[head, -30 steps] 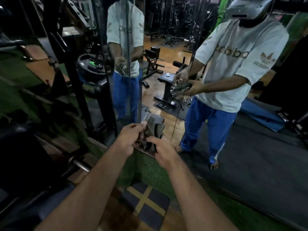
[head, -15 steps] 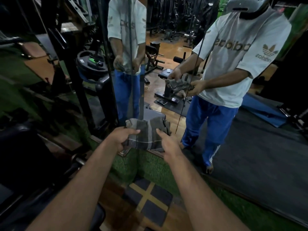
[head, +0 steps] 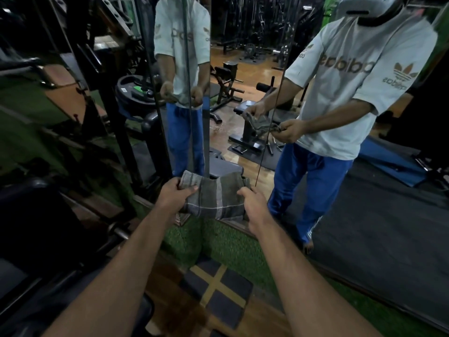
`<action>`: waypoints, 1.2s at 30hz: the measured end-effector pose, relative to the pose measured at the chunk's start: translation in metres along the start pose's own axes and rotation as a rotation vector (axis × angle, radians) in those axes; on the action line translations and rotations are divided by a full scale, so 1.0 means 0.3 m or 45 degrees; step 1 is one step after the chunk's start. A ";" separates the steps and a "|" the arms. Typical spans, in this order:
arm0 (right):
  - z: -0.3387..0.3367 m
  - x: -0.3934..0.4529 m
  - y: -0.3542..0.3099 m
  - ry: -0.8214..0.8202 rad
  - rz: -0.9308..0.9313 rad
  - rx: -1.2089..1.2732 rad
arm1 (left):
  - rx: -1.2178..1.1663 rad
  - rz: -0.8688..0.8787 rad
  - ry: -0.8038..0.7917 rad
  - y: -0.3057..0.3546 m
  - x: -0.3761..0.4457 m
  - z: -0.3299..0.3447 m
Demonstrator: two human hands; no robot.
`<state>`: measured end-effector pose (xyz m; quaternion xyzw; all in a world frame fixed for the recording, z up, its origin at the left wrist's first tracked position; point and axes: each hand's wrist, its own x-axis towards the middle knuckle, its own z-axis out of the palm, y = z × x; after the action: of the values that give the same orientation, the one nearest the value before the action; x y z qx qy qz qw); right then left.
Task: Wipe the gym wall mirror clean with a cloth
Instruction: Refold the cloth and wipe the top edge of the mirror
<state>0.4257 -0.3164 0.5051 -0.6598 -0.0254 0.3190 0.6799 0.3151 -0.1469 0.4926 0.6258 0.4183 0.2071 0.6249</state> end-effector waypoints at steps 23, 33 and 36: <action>0.204 -0.074 -0.137 -0.110 -0.151 0.400 | -0.319 0.371 -0.419 0.297 -0.132 0.062; 0.117 -0.053 -0.242 -0.084 -0.093 0.656 | 0.532 1.148 -0.429 0.339 -0.076 0.154; 0.097 -0.064 -0.297 -0.114 -0.143 0.591 | 0.474 1.169 -0.484 0.377 -0.085 0.192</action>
<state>0.4329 -0.2932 0.5977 -0.4685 -0.0182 0.3070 0.8282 0.3757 -0.1871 0.5997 0.8713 0.0103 0.2644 0.4132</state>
